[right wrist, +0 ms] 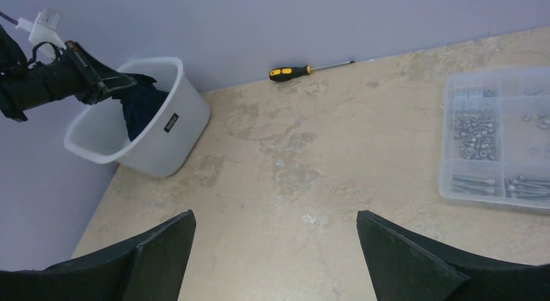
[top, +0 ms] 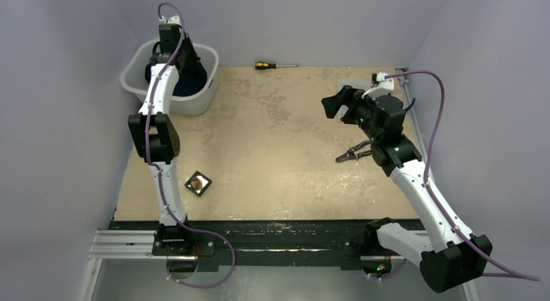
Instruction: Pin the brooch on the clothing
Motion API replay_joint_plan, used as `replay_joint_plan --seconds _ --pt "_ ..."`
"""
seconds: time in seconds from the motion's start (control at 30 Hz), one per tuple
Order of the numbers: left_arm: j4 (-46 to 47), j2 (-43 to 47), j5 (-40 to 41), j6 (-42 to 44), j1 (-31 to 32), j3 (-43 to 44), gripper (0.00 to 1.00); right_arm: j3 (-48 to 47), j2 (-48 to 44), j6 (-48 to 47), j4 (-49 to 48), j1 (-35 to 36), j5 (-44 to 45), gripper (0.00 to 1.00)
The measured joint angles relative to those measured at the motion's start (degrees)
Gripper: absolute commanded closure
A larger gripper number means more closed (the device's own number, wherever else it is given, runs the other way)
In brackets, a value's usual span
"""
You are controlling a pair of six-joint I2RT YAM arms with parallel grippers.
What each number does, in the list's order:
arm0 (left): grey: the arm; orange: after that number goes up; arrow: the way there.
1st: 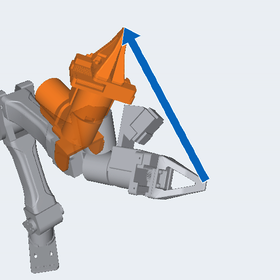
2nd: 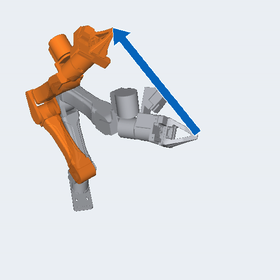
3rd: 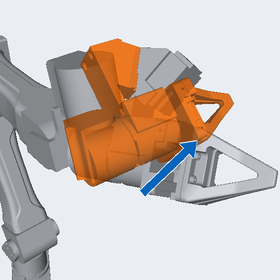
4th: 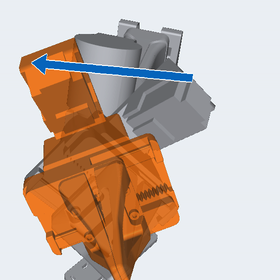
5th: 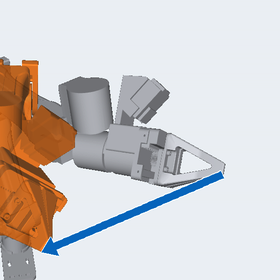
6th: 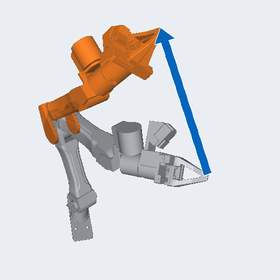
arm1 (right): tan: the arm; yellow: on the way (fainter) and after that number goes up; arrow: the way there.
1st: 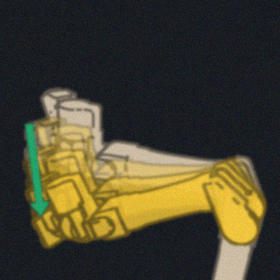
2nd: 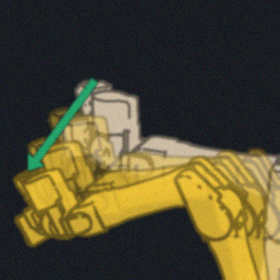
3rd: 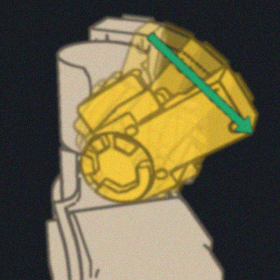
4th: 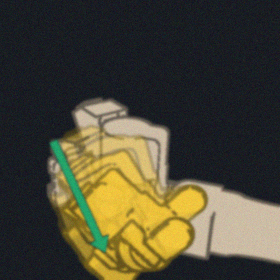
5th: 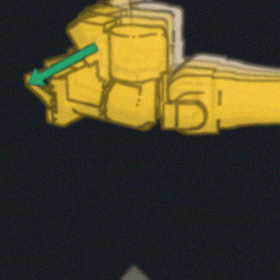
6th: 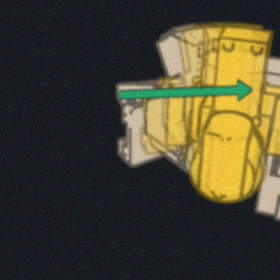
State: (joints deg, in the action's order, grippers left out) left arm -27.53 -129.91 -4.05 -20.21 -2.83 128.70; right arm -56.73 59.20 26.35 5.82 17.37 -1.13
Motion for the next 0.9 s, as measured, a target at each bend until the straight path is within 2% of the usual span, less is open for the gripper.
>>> replay_joint_plan --seconds 0.3,0.57,0.9 --pt "-1.0 3.1 0.0 0.0 -0.1 0.0 1.0 -1.4 -0.3 0.7 0.7 0.0 -0.8 0.01" --pt "-0.9 10.6 -1.1 -1.2 -0.1 0.0 1.0 -1.4 -1.6 1.3 0.7 0.0 -1.6 0.01" --pt "4.1 20.3 -8.4 -6.9 -0.2 0.1 1.0 -1.4 -4.3 2.4 0.6 0.0 -3.0 0.01"
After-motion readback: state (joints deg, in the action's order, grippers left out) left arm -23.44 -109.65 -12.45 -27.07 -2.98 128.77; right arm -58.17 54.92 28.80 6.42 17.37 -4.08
